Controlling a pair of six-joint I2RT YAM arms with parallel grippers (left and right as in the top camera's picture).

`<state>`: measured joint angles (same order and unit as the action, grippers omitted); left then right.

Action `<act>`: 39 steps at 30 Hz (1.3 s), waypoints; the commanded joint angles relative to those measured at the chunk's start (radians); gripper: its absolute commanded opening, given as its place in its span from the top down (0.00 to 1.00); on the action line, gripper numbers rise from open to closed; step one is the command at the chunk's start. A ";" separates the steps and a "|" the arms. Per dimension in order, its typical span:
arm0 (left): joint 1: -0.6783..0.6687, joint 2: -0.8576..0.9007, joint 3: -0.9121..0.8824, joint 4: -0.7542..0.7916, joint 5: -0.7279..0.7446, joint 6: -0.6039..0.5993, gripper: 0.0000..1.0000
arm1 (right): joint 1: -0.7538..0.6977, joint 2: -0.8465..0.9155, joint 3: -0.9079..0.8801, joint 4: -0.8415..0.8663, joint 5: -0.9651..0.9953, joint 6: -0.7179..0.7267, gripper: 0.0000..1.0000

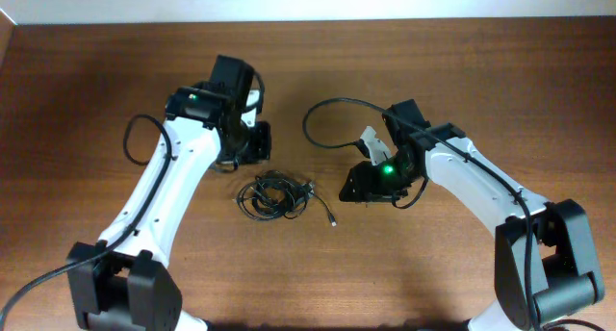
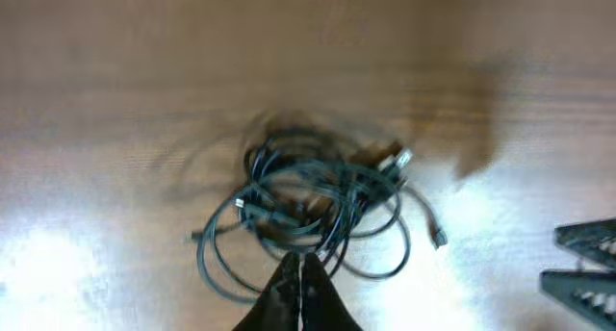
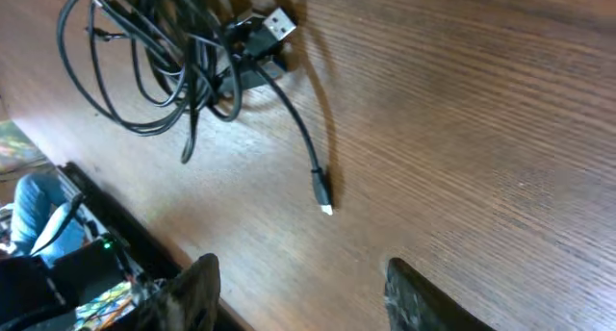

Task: Untangle cables

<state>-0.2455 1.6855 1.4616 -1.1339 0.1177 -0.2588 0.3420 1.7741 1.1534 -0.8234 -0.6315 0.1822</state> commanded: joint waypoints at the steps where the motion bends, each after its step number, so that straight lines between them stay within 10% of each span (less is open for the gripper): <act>1: -0.004 0.044 -0.078 -0.029 0.006 -0.010 0.98 | 0.005 0.005 0.012 -0.008 0.155 0.064 0.41; 7: -0.023 0.109 -0.213 0.001 0.096 0.092 0.81 | 0.005 0.006 0.012 -0.037 0.229 0.088 0.38; 10: -0.018 0.142 -0.232 0.022 0.084 0.097 1.00 | 0.005 0.006 0.012 -0.042 0.166 0.053 0.36; 16: 0.197 0.014 0.108 -0.101 0.103 0.024 0.93 | 0.064 0.005 0.044 0.120 -0.202 -0.076 0.36; 23: 0.465 -0.012 0.068 -0.124 0.047 -0.076 0.79 | 0.332 0.012 0.044 0.425 0.152 0.116 0.47; 39: 0.450 -0.012 -0.237 0.033 0.080 -0.178 0.71 | 0.496 0.264 0.043 0.825 0.539 0.211 0.69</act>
<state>0.2199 1.6718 1.2327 -1.1107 0.1841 -0.4240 0.8314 2.0121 1.1877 -0.0059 -0.1387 0.3523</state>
